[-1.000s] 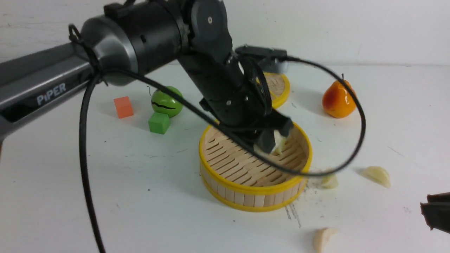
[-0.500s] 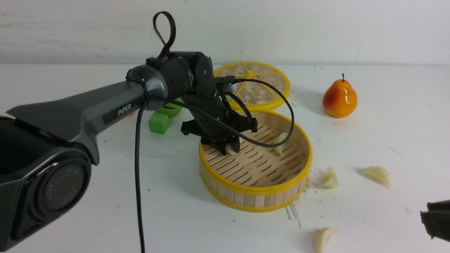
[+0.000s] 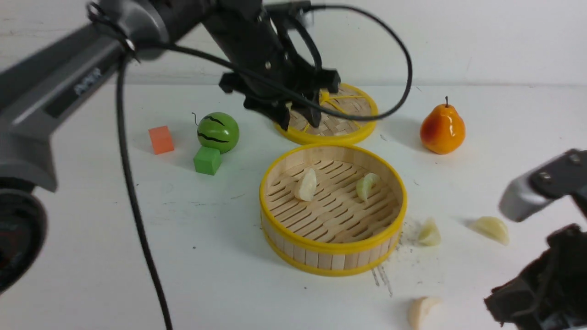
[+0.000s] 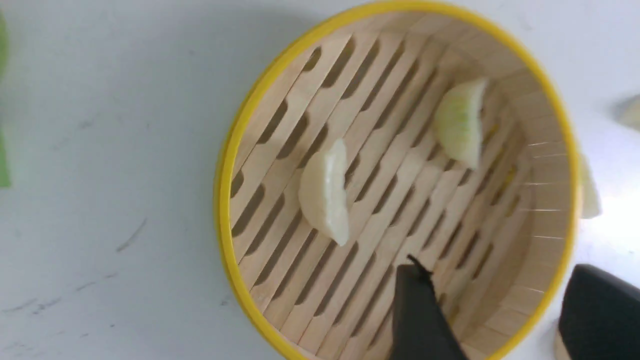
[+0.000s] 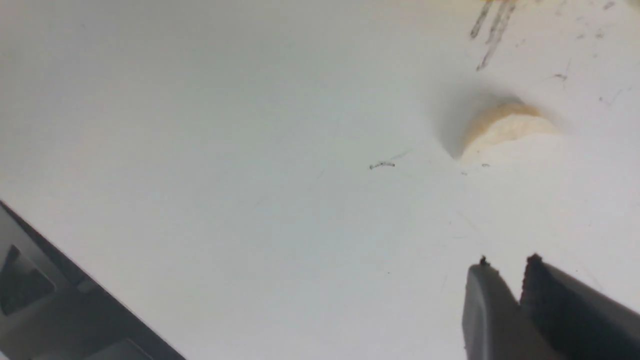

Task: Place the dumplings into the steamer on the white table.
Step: 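Reach for and grasp a dumpling lying on the table beside the steamer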

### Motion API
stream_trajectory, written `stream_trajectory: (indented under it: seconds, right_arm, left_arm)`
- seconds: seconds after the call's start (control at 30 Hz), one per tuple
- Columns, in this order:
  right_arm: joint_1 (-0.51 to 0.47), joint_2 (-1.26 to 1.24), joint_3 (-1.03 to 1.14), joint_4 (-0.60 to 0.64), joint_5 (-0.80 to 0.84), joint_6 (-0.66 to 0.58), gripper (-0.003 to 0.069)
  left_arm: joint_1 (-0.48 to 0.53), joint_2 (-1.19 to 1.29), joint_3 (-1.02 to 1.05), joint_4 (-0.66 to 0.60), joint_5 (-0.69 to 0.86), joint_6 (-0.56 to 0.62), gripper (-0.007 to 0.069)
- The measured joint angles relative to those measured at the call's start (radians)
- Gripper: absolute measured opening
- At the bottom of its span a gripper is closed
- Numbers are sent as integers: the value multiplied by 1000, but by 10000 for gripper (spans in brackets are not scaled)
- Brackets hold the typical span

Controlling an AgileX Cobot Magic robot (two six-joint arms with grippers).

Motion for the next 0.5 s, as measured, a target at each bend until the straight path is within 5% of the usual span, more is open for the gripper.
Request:
stream_trajectory:
  seconds: [0.23,0.5]
  right_arm:
    - [94,253,-22,-156,-163,250,235]
    - [94,501,-23,-186,-345,447,556]
  left_arm:
    - [0,-224,54,96,17,27,7]
    - [0,-566,419,109,17,29,-14]
